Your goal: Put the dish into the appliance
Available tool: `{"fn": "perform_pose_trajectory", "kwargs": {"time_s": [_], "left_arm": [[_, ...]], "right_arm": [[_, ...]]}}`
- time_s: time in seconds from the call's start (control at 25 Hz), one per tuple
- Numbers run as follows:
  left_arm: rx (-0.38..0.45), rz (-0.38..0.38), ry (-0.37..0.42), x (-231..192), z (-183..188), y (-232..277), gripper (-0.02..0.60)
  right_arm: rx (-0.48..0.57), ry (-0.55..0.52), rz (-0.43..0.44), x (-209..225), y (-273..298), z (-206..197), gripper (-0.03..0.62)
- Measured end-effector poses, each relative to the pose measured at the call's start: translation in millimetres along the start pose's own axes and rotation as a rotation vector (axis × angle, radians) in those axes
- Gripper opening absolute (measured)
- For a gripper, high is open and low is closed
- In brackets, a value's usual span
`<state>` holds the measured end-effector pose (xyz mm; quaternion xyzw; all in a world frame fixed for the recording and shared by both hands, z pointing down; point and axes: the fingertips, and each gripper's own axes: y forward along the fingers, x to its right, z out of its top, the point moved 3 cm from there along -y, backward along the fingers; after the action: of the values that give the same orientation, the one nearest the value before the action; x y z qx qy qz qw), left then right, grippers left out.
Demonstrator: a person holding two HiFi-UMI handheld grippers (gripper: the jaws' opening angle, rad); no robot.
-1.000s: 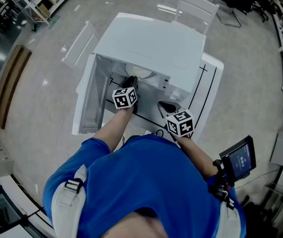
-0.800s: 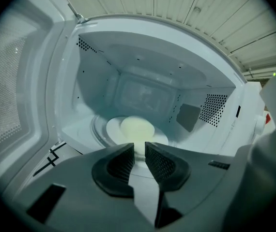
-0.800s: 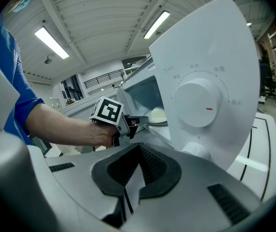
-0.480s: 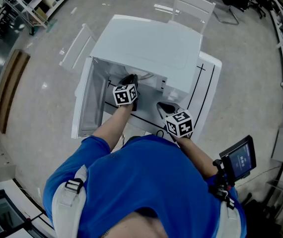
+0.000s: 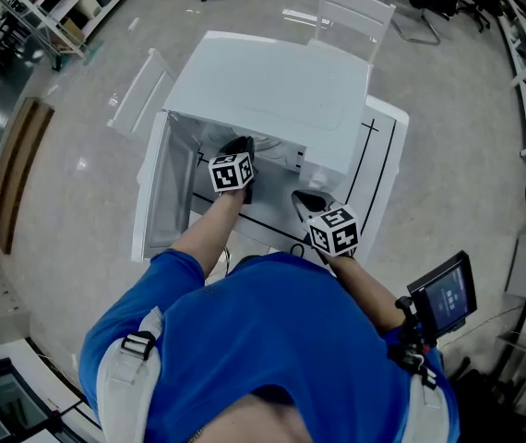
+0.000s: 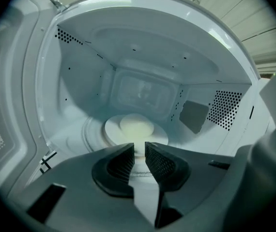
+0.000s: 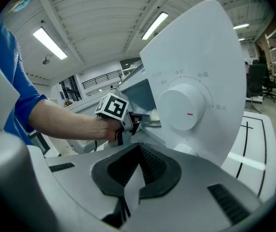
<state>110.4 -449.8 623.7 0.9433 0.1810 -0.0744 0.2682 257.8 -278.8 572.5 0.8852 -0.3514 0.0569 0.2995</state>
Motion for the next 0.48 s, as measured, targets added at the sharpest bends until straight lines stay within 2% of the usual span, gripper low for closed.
{"fn": "perform_pose_trajectory", "kwargs": {"time_s": [0.28, 0.48], "left_arm": [[0.009, -0.002, -0.018, -1.7, 0.0, -0.4, 0.074], [0.046, -0.006, -0.044, -0.9, 4.3, -4.8, 0.074]], "right_arm": [[0.001, 0.002, -0.002, 1.4, -1.4, -0.7, 0.000], [0.006, -0.003, 0.003, 3.4, -1.7, 0.2, 0.000]]}}
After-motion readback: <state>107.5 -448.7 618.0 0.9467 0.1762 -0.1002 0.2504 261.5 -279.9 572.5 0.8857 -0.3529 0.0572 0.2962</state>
